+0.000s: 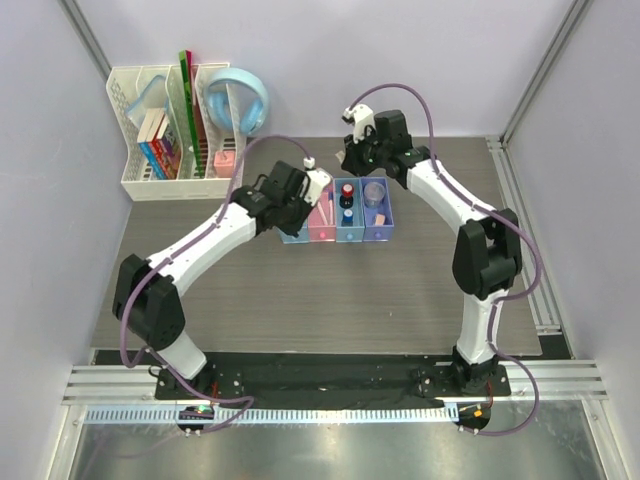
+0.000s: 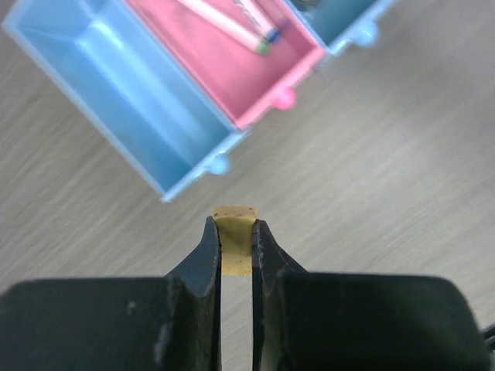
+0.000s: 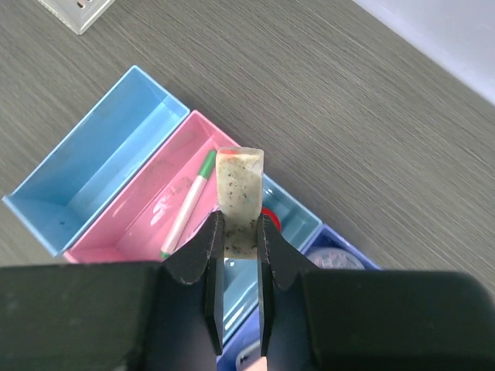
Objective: Sort the stationery into containers
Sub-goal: Place the stationery in the storage box.
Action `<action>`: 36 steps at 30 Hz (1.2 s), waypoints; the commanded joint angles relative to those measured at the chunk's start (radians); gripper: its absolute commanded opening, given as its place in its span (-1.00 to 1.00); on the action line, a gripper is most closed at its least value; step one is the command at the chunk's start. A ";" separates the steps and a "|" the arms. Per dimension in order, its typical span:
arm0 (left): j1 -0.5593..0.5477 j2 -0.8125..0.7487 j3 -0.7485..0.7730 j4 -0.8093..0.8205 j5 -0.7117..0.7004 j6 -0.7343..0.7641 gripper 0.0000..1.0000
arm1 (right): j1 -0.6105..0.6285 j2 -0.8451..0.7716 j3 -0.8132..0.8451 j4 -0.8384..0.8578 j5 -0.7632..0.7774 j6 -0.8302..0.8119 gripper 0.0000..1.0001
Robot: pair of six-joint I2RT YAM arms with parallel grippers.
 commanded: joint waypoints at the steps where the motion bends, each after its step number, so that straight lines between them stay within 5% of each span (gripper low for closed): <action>1: 0.070 -0.055 0.021 0.138 -0.037 0.013 -1.00 | 0.019 0.061 0.113 0.070 -0.021 0.064 -0.98; 8: 0.139 -0.040 -0.160 0.421 -0.077 -0.007 -1.00 | 0.042 0.181 0.214 0.056 -0.057 0.116 -0.98; 25: 0.184 0.184 -0.064 0.507 0.052 -0.127 -1.00 | 0.099 0.294 0.300 0.048 -0.116 0.148 -0.98; 31: 0.184 0.201 -0.044 0.479 0.049 -0.138 -0.42 | 0.113 0.345 0.366 0.036 -0.127 0.156 -0.98; 36: 0.188 0.127 -0.074 0.460 0.035 -0.129 -0.23 | 0.121 0.392 0.406 0.030 -0.136 0.157 -0.98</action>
